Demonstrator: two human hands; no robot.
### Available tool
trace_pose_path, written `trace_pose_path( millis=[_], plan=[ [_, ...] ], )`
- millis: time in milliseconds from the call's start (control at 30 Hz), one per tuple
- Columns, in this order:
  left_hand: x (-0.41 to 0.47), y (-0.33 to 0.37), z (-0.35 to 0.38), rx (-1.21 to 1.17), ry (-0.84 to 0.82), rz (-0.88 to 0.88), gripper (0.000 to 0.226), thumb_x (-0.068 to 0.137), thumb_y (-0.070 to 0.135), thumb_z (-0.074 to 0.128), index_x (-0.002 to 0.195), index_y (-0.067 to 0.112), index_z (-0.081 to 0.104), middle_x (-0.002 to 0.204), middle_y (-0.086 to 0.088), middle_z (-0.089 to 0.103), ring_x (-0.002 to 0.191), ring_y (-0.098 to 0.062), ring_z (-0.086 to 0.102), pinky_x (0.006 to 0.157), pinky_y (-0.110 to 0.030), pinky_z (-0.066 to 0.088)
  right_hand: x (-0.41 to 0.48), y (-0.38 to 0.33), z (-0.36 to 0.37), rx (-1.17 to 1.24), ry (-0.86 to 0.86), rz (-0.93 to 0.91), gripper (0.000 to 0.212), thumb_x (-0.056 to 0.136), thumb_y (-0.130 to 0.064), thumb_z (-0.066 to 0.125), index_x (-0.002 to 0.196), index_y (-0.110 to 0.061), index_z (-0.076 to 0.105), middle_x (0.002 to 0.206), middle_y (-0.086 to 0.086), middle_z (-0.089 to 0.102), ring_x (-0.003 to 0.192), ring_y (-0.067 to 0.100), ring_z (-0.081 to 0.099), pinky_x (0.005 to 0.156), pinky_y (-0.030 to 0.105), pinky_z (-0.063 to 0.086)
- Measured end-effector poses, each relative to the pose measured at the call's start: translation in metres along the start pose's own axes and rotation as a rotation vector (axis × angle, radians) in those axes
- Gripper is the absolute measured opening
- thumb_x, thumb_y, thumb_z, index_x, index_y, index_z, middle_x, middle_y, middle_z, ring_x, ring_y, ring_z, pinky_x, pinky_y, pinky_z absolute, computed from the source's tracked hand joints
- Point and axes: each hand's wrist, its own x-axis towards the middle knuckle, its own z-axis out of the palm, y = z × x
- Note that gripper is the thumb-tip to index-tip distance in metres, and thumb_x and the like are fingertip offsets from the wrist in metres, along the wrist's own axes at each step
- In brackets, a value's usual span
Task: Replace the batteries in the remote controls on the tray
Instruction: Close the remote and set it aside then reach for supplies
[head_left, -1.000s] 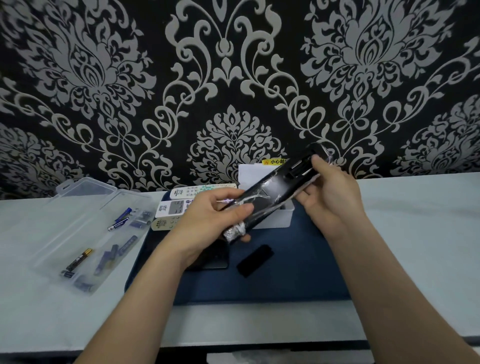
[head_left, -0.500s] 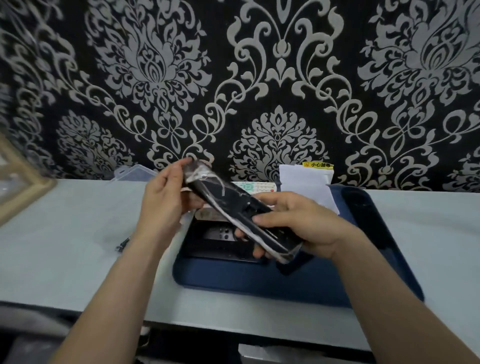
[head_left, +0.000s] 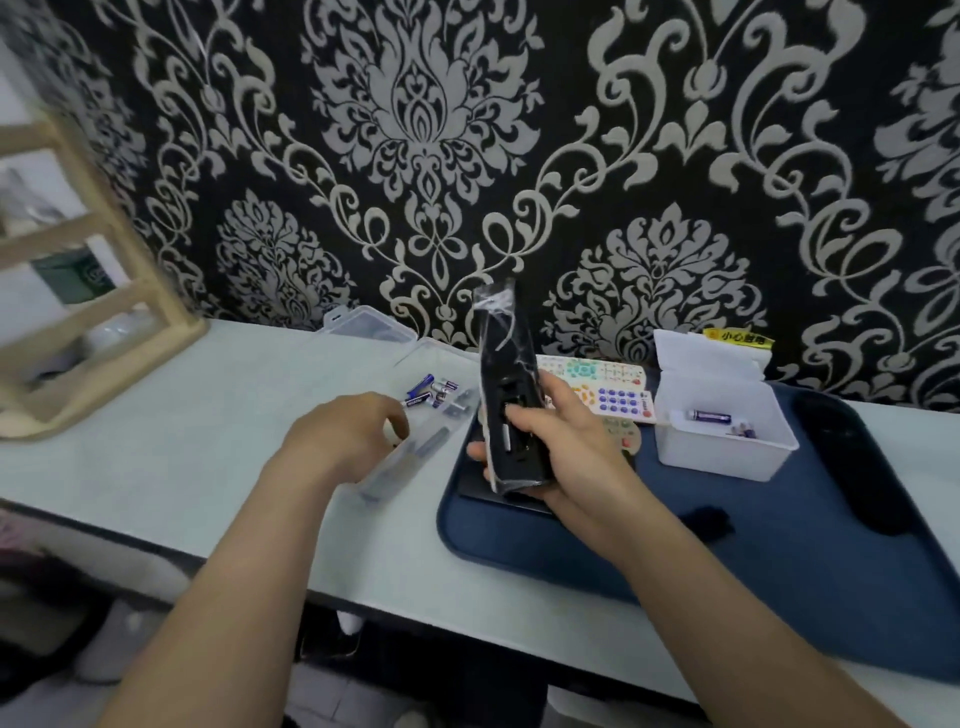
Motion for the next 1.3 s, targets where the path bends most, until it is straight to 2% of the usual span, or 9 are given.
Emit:
trace_pose_path(
  millis=[133,300,433,567,733,833,933,1100,1300],
  plan=[
    [0.003,0.000,0.000,-0.010,-0.004,0.029,0.018,0.083,0.024,0.060,0.089,0.040,0.059,0.093,0.009,0.061,0.086,-0.017,0.057,0.069,-0.026,0.046,0.001,0.009,0.002,-0.044,-0.026,-0.004,0.043,0.098,-0.003,0.053,0.129,-0.032,0.054,0.112,0.002,0.073,0.101,0.029,0.071,0.083,0.048,0.058],
    [-0.001,0.000,-0.002,-0.100,0.057,0.024,0.016,0.083,0.021,0.063,0.082,0.037,0.063,0.091,0.006,0.068,0.080,-0.015,0.062,0.058,-0.022,0.046,0.003,0.009,-0.001,0.025,-0.034,0.043,0.042,0.099,-0.004,0.051,0.133,-0.027,0.052,0.120,0.011,0.069,0.102,0.031,0.071,0.086,0.049,0.055],
    [-0.005,-0.001,-0.006,-0.309,0.226,0.037,0.021,0.079,0.013,0.069,0.084,0.032,0.063,0.085,0.001,0.071,0.076,-0.018,0.063,0.065,-0.025,0.048,0.002,0.002,-0.006,0.136,-0.011,0.078,0.034,0.099,-0.008,0.052,0.128,-0.024,0.058,0.120,0.016,0.068,0.105,0.039,0.068,0.083,0.042,0.058],
    [-0.007,0.000,-0.010,-0.582,0.299,0.053,0.021,0.083,0.010,0.070,0.090,0.029,0.066,0.071,0.003,0.073,0.064,-0.007,0.067,0.073,-0.027,0.052,0.002,-0.003,-0.008,0.059,0.020,0.027,0.028,0.100,-0.008,0.050,0.123,-0.019,0.062,0.115,0.017,0.071,0.102,0.037,0.070,0.083,0.040,0.058],
    [-0.006,-0.002,-0.002,-0.280,0.174,-0.008,0.015,0.081,0.030,0.070,0.096,0.028,0.070,0.087,0.000,0.072,0.083,-0.022,0.065,0.078,-0.030,0.053,0.000,-0.002,-0.010,-0.313,0.098,-0.107,0.031,0.098,-0.006,0.053,0.097,-0.035,0.065,0.099,0.000,0.076,0.091,0.021,0.072,0.084,0.037,0.058],
    [-0.007,-0.004,-0.006,-0.276,0.258,-0.043,0.022,0.080,0.025,0.071,0.102,0.028,0.068,0.091,0.003,0.073,0.096,-0.022,0.063,0.084,-0.030,0.049,0.003,0.003,-0.011,-0.550,0.186,-0.179,0.027,0.096,-0.010,0.053,0.097,-0.036,0.062,0.095,0.000,0.073,0.087,0.021,0.071,0.081,0.040,0.059],
    [-0.008,-0.006,-0.011,-0.173,0.382,-0.107,0.028,0.079,0.012,0.062,0.103,0.027,0.068,0.098,-0.001,0.071,0.099,-0.026,0.061,0.078,-0.029,0.046,0.006,0.006,-0.012,-0.714,0.247,-0.233,0.026,0.094,-0.012,0.053,0.110,-0.031,0.061,0.093,-0.004,0.068,0.085,0.016,0.065,0.081,0.033,0.054],
    [-0.011,0.013,-0.003,0.220,0.236,-0.146,0.031,0.081,0.008,0.054,0.108,0.018,0.062,0.107,-0.008,0.062,0.097,-0.031,0.060,0.068,-0.030,0.043,0.007,0.009,-0.010,-0.772,0.256,-0.242,0.031,0.092,-0.012,0.054,0.118,-0.027,0.062,0.092,-0.010,0.065,0.091,0.017,0.061,0.086,0.035,0.050],
    [-0.006,0.008,-0.004,0.059,0.186,-0.110,0.023,0.076,0.013,0.059,0.096,0.022,0.067,0.098,-0.005,0.065,0.083,-0.026,0.058,0.067,-0.028,0.046,0.008,0.012,-0.010,-0.625,0.229,-0.217,0.028,0.093,-0.012,0.055,0.099,-0.039,0.060,0.100,-0.006,0.071,0.094,0.015,0.065,0.080,0.026,0.050]
  ],
)
